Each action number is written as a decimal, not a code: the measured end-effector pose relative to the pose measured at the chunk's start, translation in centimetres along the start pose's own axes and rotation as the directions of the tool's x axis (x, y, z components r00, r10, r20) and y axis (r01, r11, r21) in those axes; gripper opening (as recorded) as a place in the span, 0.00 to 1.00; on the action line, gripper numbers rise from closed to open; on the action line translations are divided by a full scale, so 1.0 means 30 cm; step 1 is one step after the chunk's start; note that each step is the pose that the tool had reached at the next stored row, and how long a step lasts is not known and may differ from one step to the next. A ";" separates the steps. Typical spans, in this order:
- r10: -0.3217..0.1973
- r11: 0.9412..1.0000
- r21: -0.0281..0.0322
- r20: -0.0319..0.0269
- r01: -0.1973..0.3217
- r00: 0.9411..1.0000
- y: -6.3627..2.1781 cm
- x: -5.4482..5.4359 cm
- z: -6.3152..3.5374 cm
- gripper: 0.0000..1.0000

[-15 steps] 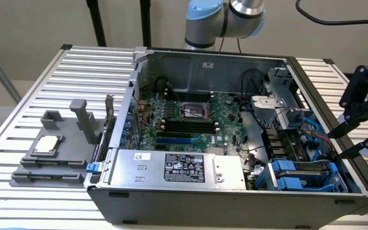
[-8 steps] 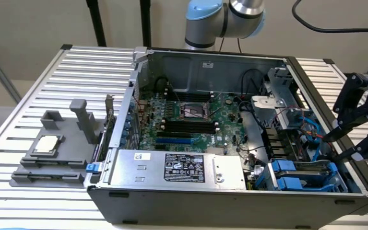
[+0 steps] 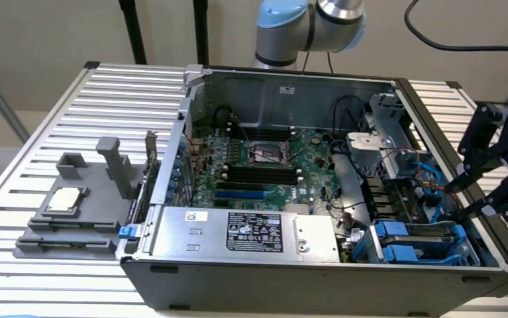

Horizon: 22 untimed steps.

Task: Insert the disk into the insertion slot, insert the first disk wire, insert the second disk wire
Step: 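Insert the first disk wire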

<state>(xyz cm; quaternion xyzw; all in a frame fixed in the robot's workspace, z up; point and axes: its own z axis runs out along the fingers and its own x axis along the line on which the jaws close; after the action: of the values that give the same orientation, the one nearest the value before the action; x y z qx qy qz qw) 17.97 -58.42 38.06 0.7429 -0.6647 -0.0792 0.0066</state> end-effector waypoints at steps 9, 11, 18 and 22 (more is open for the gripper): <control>0.000 1.000 0.000 -0.001 0.000 1.000 -0.014 -0.012 0.054 0.40; 0.000 1.000 0.000 -0.001 0.000 1.000 -0.015 -0.011 0.067 0.40; 0.000 1.000 0.004 -0.017 0.000 1.000 -0.012 -0.067 0.102 0.48; 0.001 1.000 0.003 -0.021 -0.001 1.000 -0.004 -0.071 0.105 0.60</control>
<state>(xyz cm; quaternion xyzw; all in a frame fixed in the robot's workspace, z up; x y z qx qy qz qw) 17.46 -55.99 35.18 0.7434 -0.6650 -0.0702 0.0125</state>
